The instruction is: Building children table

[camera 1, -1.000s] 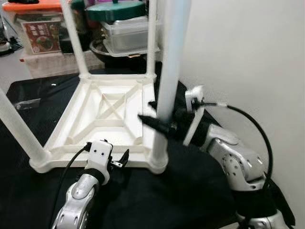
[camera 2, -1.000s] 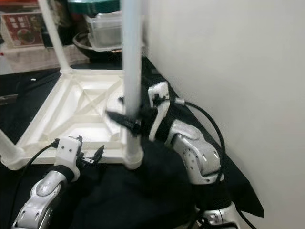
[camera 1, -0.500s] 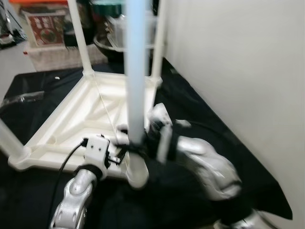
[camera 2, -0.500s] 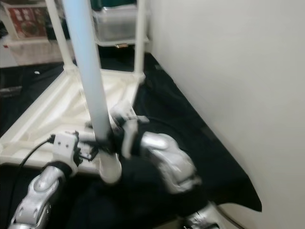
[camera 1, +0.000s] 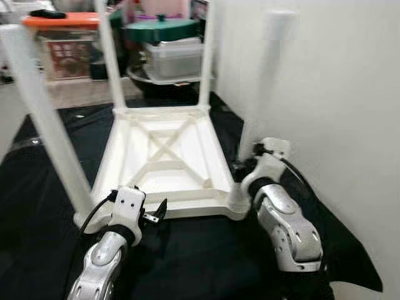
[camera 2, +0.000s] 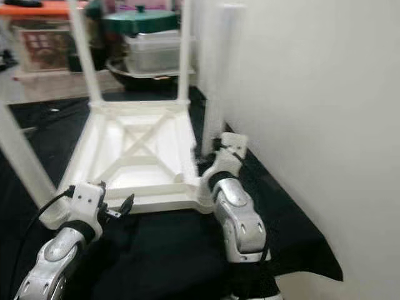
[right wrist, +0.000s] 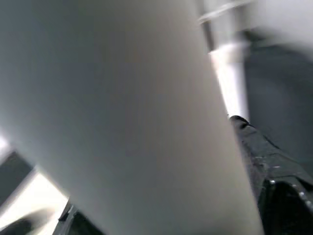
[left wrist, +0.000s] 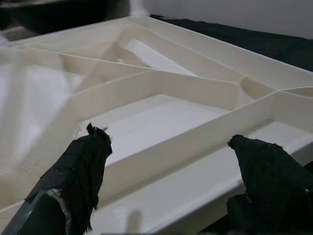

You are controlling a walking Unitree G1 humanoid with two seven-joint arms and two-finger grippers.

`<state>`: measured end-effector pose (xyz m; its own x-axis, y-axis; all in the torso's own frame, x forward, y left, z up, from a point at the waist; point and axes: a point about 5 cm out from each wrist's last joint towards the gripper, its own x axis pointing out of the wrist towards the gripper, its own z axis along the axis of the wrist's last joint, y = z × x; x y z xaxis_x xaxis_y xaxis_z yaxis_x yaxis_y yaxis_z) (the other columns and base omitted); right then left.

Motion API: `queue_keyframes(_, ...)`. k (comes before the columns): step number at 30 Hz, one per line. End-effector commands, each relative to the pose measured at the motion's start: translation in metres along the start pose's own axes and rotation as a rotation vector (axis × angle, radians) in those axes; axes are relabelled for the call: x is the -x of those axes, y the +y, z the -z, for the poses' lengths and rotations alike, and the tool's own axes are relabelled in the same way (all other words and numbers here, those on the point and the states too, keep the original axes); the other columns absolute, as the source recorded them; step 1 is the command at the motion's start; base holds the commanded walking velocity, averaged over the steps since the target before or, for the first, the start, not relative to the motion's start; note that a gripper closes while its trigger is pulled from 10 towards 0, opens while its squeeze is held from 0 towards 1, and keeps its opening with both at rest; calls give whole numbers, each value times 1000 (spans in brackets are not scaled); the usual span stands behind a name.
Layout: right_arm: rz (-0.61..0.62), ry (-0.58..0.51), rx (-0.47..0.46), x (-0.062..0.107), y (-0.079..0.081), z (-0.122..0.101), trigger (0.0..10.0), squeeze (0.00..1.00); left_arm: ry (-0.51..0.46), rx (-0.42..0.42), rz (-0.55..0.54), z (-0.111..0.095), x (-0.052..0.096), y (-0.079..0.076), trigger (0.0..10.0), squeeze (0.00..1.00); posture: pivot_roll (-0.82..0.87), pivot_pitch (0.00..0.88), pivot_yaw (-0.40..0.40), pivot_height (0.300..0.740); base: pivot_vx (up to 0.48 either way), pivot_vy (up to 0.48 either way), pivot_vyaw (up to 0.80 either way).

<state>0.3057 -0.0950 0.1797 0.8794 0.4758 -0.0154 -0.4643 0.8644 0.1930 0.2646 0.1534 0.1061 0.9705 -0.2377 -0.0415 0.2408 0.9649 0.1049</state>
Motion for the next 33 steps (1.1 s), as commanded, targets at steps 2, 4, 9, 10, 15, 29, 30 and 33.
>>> queue_keyframes(2,-384,-46,-25,-6,30,-19,10000,0,5,-2,1,0,-2,1,10000,0,86,0,-39,740,0,0,0)
queue_keyframes(4,-510,-61,-17,-5,32,-28,10000,0,2,-2,0,-1,-2,1,10000,0,87,0,-41,740,0,0,0)
queue_keyframes(9,-926,4,67,14,40,-35,10000,0,3,-4,-12,0,0,3,10000,0,105,0,-60,740,0,0,0)
queue_keyframes(10,-988,18,72,19,43,-33,10000,0,2,-3,-14,0,1,3,10000,0,105,0,-60,740,0,0,0)
queue_keyframes(15,-928,65,65,18,53,-9,0,0,3,-2,-34,0,4,5,10000,0,117,0,-67,740,0,0,0)
queue_keyframes(29,890,101,97,22,-89,33,0,0,3,-8,-14,0,1,2,10000,0,107,0,-59,740,0,0,0)
queue_keyframes(30,882,95,92,25,-87,30,0,0,1,-7,-15,-1,1,2,10000,0,94,0,-45,740,0,0,0)
queue_keyframes(33,623,40,37,10,-55,18,10000,0,10,-6,1,2,1,-1,10000,0,73,0,-36,740,0,0,0)
